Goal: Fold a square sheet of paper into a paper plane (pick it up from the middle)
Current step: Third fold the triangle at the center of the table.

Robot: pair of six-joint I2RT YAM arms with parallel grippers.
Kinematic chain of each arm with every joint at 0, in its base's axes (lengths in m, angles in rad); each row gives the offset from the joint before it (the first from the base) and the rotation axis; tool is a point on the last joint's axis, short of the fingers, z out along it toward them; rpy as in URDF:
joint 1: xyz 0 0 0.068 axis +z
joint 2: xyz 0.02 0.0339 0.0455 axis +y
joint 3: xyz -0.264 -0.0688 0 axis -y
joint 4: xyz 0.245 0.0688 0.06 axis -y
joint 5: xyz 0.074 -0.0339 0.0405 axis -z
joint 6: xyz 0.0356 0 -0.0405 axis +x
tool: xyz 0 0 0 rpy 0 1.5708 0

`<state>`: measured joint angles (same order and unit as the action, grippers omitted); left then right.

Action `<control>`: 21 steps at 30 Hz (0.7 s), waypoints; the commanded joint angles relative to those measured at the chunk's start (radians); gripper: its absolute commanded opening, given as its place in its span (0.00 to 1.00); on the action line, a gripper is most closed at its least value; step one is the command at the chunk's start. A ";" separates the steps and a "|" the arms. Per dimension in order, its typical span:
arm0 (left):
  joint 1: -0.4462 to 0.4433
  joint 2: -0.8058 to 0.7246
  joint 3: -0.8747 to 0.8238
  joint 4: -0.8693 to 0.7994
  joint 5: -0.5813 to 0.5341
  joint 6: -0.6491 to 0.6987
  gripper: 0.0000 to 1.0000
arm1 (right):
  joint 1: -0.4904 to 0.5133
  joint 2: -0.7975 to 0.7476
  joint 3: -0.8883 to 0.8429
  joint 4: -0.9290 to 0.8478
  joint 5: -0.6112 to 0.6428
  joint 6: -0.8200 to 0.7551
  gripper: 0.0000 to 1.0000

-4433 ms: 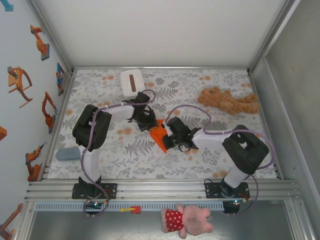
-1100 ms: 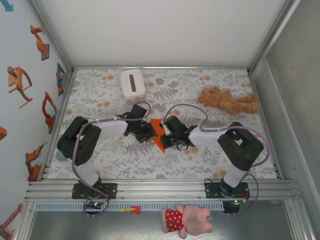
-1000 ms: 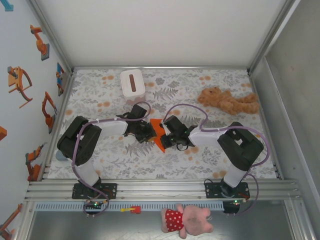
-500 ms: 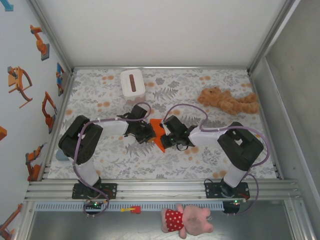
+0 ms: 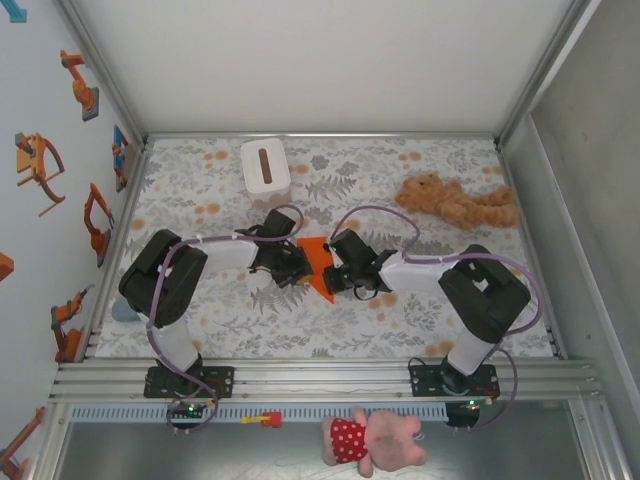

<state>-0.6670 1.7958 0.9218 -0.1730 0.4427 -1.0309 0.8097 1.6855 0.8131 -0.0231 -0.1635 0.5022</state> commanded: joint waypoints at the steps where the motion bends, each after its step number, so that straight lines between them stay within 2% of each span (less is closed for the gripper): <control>1: 0.000 0.039 0.001 -0.084 -0.040 0.011 0.09 | -0.016 -0.054 0.028 -0.056 0.062 0.048 0.09; 5: 0.000 0.039 0.003 -0.084 -0.040 0.011 0.09 | -0.028 -0.107 0.011 -0.068 0.084 0.075 0.17; 10: 0.000 0.043 0.010 -0.086 -0.038 0.013 0.09 | -0.040 -0.158 0.000 -0.092 0.081 0.080 0.18; 17: 0.000 0.050 0.020 -0.086 -0.035 0.014 0.09 | -0.040 -0.131 -0.020 0.010 -0.180 0.036 0.07; 21: 0.000 0.052 0.026 -0.088 -0.032 0.015 0.09 | -0.037 -0.097 -0.020 0.054 -0.267 0.035 0.02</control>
<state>-0.6674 1.8072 0.9424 -0.1978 0.4458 -1.0309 0.7719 1.5646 0.8085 -0.0196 -0.3260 0.5484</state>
